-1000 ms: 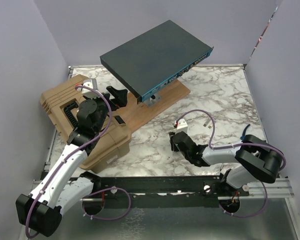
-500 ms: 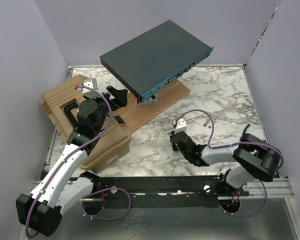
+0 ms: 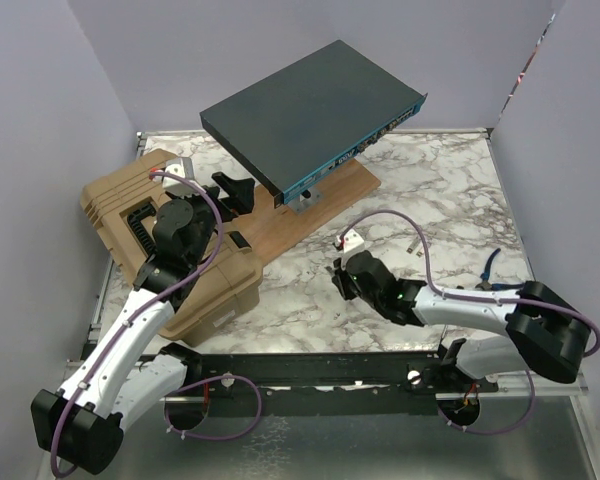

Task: Insert the plug into the switch port
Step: Pick up the plug from the center of the board.

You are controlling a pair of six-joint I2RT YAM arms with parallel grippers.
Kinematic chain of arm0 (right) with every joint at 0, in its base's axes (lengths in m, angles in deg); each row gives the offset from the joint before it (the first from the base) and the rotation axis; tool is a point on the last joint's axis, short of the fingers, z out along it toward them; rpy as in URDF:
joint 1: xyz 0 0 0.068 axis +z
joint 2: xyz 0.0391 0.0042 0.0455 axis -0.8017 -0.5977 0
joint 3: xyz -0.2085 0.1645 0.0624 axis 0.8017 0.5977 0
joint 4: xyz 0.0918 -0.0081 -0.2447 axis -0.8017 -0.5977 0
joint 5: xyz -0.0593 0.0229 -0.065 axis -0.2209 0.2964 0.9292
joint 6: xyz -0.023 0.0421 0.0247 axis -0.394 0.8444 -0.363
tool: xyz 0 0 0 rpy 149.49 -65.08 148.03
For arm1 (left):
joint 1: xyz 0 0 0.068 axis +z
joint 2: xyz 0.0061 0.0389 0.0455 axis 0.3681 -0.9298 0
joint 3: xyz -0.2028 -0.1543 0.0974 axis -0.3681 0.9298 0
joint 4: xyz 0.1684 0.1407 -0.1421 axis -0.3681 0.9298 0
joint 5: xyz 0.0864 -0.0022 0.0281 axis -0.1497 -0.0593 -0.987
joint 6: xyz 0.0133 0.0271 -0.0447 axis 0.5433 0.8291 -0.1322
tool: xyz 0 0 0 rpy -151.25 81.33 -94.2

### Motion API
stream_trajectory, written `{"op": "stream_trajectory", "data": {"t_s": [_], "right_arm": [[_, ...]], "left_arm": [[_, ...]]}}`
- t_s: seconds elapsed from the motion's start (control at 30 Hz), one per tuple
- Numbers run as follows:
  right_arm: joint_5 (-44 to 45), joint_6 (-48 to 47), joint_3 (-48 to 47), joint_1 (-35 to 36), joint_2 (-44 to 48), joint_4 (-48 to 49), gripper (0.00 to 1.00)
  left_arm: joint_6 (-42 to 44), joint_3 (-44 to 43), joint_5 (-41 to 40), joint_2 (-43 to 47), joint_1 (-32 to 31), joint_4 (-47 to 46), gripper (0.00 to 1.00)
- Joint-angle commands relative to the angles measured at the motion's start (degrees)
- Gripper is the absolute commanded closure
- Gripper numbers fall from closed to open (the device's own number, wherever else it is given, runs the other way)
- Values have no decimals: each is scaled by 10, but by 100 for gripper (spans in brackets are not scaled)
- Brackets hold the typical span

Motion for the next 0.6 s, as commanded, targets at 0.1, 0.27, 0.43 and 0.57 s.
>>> {"op": "stream_trajectory", "data": {"t_s": [0.1, 0.27, 0.43, 0.57], "right_arm": [[-82, -63, -83, -7, 70, -159, 96], [-107, -95, -137, -40, 112, -239, 96], [-165, -121, -196, -105, 138, -295, 98], [-208, -144, -243, -154, 140, -326, 99]], "left_arm": [[6, -19, -8, 21, -3, 5, 1], [-1, -19, -10, 27, -4, 9, 1], [-9, -21, -11, 31, -4, 13, 1], [-13, -22, -12, 33, -3, 17, 1]]}}
